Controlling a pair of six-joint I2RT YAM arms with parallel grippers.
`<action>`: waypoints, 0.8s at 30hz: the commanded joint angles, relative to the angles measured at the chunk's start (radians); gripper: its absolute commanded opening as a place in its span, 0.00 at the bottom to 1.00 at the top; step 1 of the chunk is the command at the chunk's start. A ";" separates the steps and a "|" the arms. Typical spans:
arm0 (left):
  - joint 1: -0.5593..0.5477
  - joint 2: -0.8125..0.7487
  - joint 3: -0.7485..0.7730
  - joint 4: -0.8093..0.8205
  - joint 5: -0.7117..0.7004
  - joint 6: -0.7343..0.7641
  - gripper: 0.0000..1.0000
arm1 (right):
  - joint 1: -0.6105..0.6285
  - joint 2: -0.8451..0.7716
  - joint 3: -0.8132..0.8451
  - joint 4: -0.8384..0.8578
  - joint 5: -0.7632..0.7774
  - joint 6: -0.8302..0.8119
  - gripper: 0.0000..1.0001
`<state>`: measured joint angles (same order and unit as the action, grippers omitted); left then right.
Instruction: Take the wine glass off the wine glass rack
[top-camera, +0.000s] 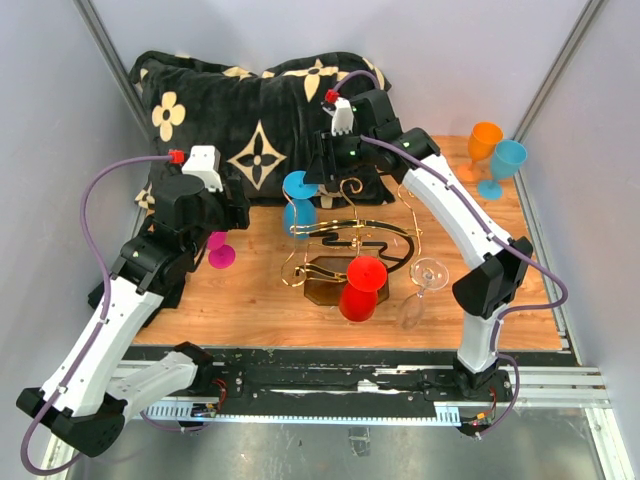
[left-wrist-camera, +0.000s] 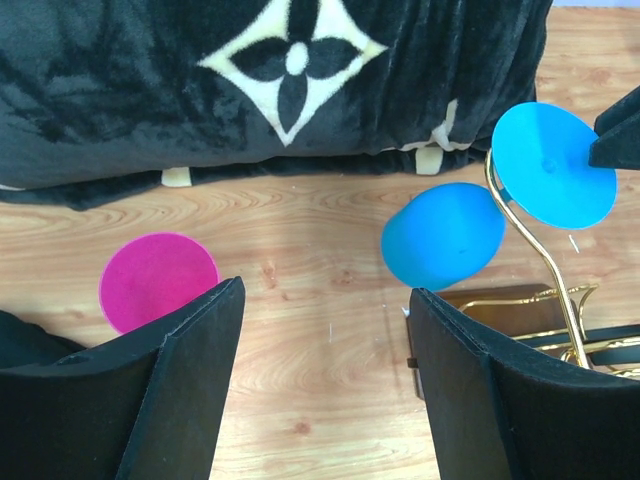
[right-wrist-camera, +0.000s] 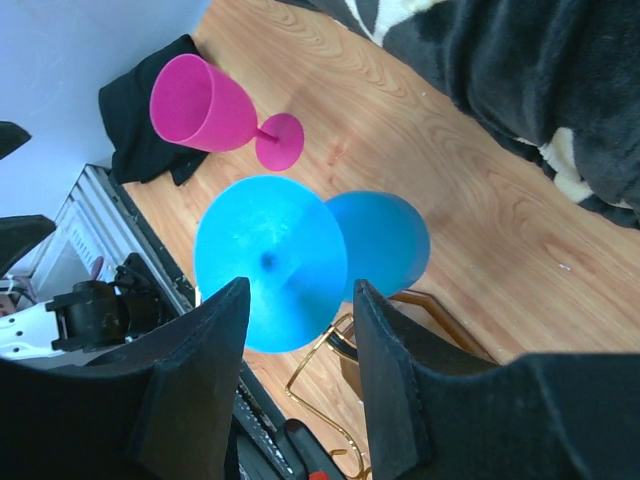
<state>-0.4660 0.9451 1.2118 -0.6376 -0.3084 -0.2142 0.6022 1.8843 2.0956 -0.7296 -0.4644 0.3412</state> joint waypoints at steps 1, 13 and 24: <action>0.007 -0.015 0.035 0.012 0.017 0.001 0.73 | -0.015 -0.010 -0.010 0.020 -0.053 0.025 0.48; 0.007 -0.043 0.029 0.011 0.020 0.002 0.73 | -0.019 0.013 -0.009 0.009 -0.096 0.022 0.44; 0.007 -0.050 0.023 0.013 0.032 0.001 0.73 | -0.020 0.016 -0.017 -0.002 -0.136 0.024 0.37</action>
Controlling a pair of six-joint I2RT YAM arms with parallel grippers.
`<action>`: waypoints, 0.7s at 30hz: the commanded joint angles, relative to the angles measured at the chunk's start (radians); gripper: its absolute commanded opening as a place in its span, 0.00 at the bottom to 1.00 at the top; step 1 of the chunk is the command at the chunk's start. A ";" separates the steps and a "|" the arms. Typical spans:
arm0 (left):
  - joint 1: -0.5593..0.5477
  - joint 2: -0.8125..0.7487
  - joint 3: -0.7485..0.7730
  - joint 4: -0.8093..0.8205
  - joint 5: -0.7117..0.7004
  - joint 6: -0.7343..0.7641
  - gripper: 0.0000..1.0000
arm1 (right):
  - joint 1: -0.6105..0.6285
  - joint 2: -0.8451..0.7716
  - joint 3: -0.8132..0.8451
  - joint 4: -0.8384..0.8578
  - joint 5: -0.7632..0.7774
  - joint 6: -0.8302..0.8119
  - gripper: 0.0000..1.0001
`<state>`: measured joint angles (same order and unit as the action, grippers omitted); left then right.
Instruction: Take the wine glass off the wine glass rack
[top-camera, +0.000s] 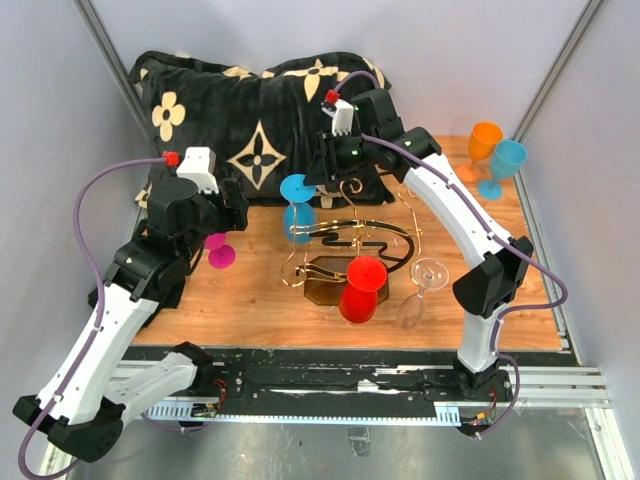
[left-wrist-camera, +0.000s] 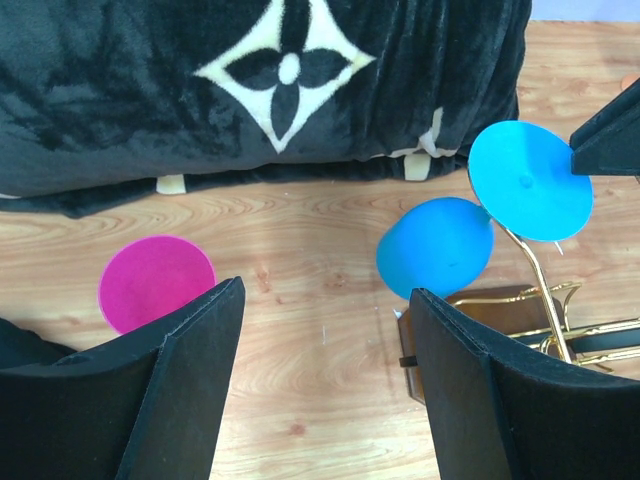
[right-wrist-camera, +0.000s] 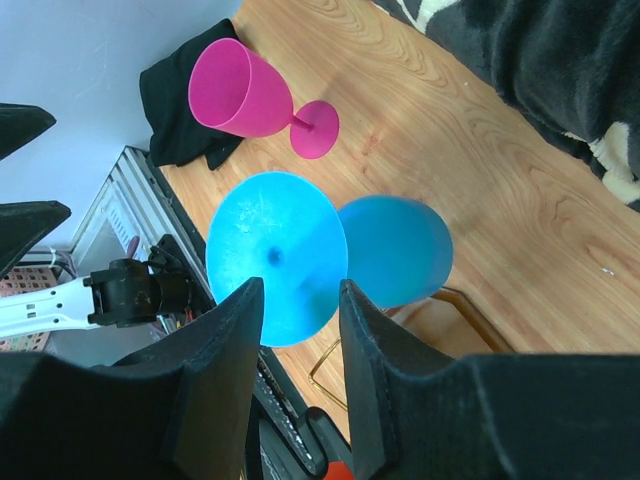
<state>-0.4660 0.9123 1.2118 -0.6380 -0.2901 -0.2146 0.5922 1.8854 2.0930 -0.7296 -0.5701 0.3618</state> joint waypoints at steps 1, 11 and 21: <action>0.007 -0.020 0.022 0.012 0.015 0.001 0.73 | -0.009 0.015 -0.014 -0.011 -0.011 -0.002 0.38; 0.007 -0.043 0.019 0.010 0.020 0.009 0.73 | -0.008 0.030 -0.014 -0.048 0.054 -0.022 0.44; 0.007 -0.041 0.016 0.011 0.028 0.009 0.73 | -0.006 0.026 -0.027 -0.012 -0.048 -0.004 0.28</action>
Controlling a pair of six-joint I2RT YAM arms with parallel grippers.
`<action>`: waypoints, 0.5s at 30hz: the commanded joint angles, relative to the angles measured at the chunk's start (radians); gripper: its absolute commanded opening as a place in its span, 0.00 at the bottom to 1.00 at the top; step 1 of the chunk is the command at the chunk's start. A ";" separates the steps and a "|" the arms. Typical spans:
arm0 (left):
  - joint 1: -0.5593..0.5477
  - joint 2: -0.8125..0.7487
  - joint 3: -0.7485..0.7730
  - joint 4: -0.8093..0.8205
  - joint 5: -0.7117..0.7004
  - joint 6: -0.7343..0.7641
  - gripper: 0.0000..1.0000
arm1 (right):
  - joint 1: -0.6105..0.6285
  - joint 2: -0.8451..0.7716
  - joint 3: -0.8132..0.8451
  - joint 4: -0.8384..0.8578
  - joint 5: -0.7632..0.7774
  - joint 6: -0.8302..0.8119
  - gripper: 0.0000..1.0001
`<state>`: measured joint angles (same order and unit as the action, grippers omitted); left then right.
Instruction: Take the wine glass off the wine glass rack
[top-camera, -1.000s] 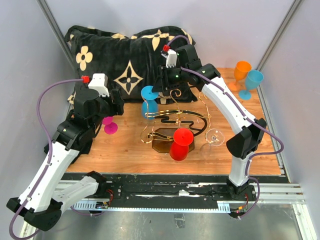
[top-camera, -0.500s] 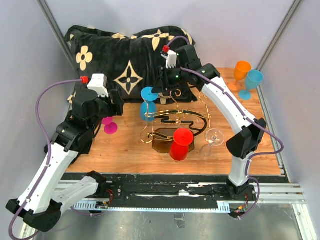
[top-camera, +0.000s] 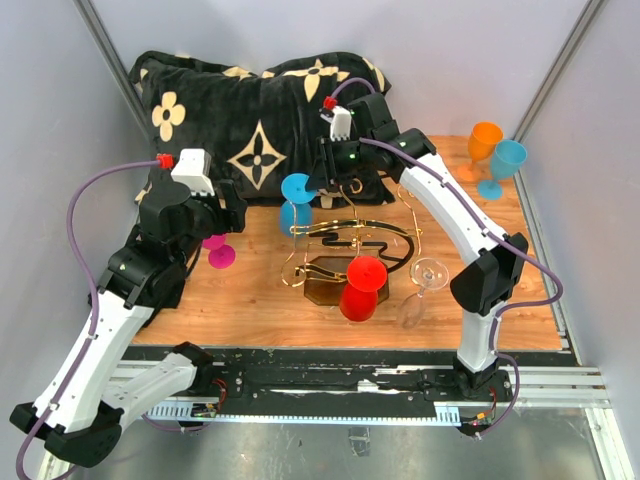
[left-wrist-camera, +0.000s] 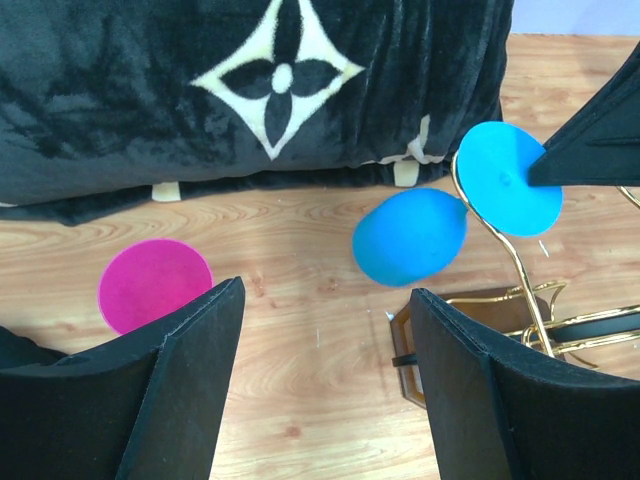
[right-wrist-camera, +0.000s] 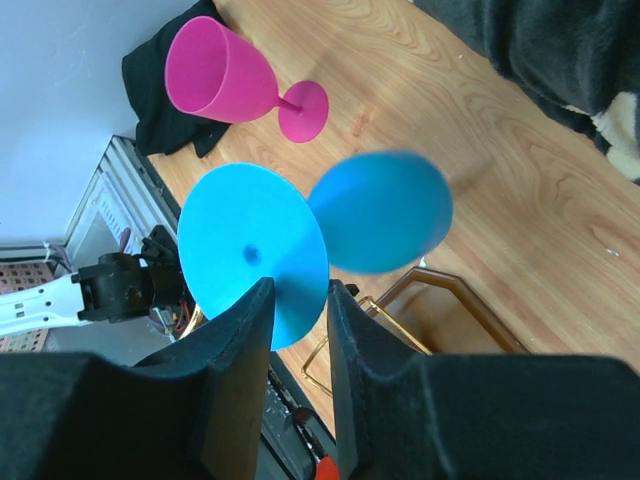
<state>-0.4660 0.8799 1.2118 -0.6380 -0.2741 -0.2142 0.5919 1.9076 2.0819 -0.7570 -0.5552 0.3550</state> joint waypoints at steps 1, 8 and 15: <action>0.007 -0.009 0.016 0.009 0.012 0.010 0.73 | -0.006 0.004 -0.019 0.025 -0.081 0.008 0.24; 0.007 -0.018 0.010 0.006 0.008 0.016 0.73 | -0.010 -0.018 -0.077 0.091 -0.117 0.057 0.02; 0.006 -0.027 0.010 0.010 0.012 0.018 0.73 | -0.035 -0.074 -0.177 0.228 -0.171 0.161 0.01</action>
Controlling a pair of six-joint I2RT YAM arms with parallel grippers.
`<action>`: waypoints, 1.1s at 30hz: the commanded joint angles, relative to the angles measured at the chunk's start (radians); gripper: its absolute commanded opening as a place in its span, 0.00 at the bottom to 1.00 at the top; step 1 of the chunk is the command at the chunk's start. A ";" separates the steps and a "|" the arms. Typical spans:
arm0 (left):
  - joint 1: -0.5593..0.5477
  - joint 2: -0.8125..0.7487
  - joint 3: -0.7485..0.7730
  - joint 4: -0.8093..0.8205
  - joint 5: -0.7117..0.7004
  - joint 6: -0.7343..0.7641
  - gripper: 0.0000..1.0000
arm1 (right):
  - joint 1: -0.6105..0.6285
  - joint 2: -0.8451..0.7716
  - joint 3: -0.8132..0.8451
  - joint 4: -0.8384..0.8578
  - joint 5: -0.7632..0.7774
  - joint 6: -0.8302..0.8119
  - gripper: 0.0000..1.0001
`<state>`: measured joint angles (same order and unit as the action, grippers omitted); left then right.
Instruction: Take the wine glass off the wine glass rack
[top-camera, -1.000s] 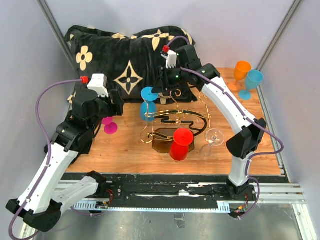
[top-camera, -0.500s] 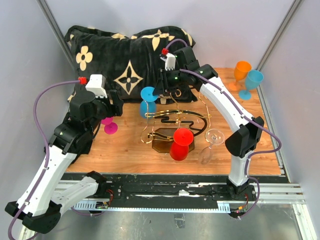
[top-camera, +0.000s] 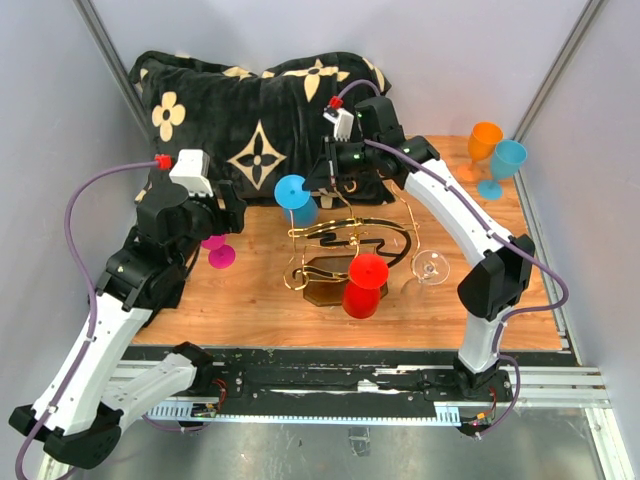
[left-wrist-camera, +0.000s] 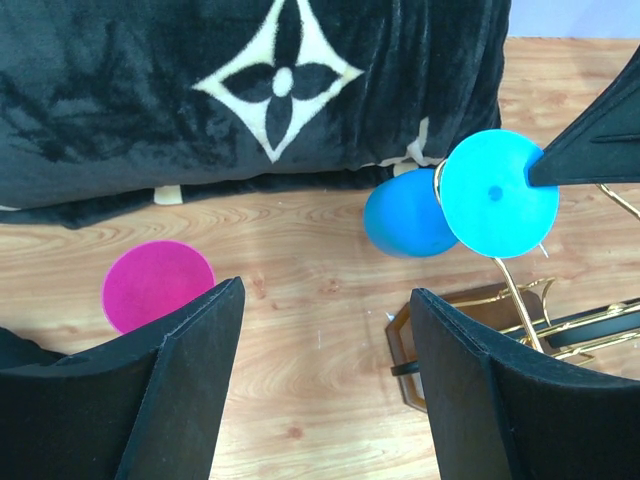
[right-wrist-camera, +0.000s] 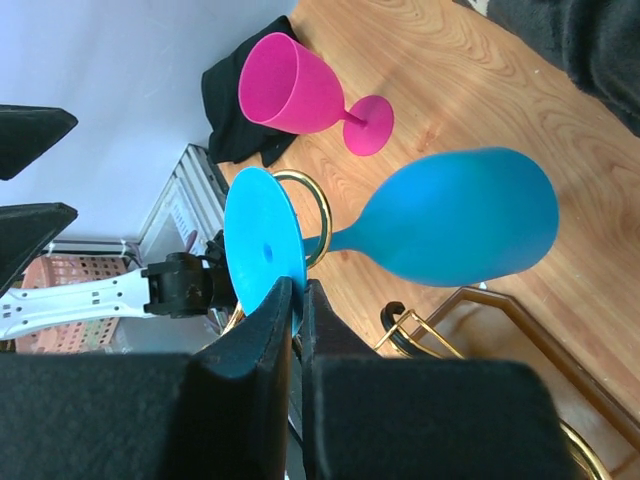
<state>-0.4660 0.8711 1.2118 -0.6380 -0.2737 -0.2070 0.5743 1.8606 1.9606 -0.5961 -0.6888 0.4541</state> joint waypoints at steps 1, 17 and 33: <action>0.007 -0.018 0.011 0.010 0.014 0.010 0.73 | -0.021 -0.028 -0.061 0.083 -0.050 0.080 0.01; 0.007 -0.051 0.010 -0.003 0.008 0.012 0.74 | -0.057 0.000 -0.057 0.298 -0.106 0.280 0.01; 0.007 -0.046 -0.003 0.004 0.011 0.008 0.74 | -0.013 -0.023 -0.123 0.290 -0.187 0.248 0.01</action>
<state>-0.4660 0.8291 1.2118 -0.6388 -0.2672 -0.2070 0.5503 1.8896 1.8961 -0.3279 -0.8379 0.7246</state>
